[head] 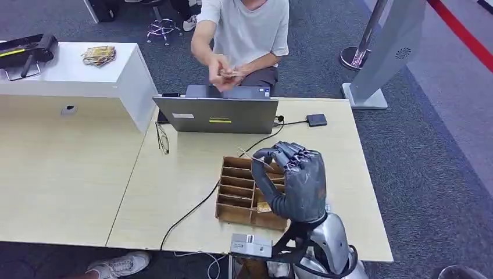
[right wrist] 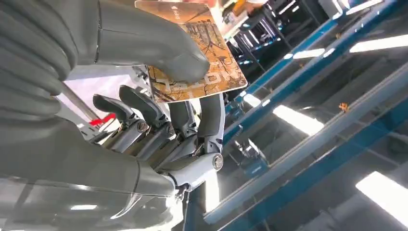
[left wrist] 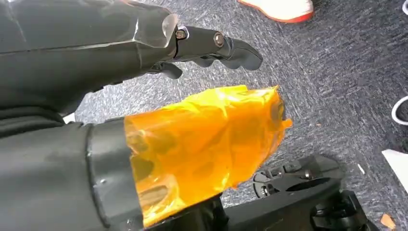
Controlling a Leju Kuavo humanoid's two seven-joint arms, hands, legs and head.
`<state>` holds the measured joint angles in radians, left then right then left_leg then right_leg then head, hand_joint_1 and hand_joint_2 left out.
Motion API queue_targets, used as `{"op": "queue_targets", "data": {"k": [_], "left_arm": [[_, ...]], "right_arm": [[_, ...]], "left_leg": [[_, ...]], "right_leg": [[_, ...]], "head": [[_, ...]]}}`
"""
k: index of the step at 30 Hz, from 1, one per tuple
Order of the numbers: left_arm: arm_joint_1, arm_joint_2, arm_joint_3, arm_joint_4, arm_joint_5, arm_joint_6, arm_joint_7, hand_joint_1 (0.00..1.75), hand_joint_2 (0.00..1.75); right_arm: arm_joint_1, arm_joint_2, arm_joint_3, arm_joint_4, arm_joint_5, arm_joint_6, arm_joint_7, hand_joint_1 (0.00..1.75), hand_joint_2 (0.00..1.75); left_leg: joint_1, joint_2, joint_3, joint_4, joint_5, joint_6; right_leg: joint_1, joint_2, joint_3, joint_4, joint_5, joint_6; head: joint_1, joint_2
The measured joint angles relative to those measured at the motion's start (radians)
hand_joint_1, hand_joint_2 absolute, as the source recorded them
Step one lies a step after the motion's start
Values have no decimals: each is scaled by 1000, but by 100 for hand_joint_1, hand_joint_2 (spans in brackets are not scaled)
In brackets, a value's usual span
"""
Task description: Pass the card to the sensor for recognition and then transmit it.
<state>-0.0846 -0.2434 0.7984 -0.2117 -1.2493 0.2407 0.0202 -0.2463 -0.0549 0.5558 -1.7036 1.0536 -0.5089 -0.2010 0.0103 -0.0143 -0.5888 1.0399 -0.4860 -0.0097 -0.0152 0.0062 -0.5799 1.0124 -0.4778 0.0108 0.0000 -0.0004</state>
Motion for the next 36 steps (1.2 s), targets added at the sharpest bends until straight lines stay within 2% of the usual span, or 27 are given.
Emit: {"op": "queue_targets", "data": {"k": [12,20,30,36], "left_arm": [[-6,0,-6,0,-44,-23,10,0,0],[-24,-2,-31,0,-71,-55,44,0,0],[-35,-4,-63,0,-101,-73,79,0,0],[-41,-4,-87,0,-115,-83,80,0,0]], "right_arm": [[-148,37,4,142,33,71,68,175,175],[-257,82,10,273,68,124,116,175,175],[-344,133,17,408,87,146,159,175,175],[-389,160,17,478,90,164,170,175,175]], "left_leg": [[0,0,0,0,0,0],[0,0,0,0,0,0],[0,0,0,0,0,0],[0,0,0,0,1,0]], "right_leg": [[0,0,0,0,0,0],[0,0,0,0,0,0],[0,0,0,0,0,0],[0,0,0,0,0,0]], "head": [[0,0],[0,0],[0,0],[-1,0]]}}
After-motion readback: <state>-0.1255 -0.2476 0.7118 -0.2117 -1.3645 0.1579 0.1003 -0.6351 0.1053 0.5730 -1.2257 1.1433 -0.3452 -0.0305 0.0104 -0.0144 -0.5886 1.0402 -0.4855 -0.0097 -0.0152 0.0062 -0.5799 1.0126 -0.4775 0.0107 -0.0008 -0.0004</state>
